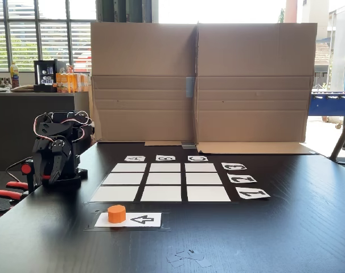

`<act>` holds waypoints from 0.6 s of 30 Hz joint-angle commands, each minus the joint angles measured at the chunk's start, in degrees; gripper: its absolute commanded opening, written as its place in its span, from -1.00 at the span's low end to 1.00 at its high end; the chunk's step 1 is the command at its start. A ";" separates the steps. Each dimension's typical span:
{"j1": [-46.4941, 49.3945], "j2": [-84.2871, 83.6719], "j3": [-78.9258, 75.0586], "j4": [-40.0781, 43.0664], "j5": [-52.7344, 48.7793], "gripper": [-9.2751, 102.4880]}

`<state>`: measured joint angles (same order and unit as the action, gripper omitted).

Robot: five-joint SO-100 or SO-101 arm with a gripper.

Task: Pick up the round, orange token and place it in the grid on square A1.

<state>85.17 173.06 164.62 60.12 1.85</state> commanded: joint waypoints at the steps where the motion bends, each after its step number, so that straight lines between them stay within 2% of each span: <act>1: -0.53 -4.31 -6.42 -0.62 0.18 -0.55; 18: -3.96 -37.18 -39.20 4.48 -0.18 -0.37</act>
<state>82.09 137.99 129.90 64.16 1.85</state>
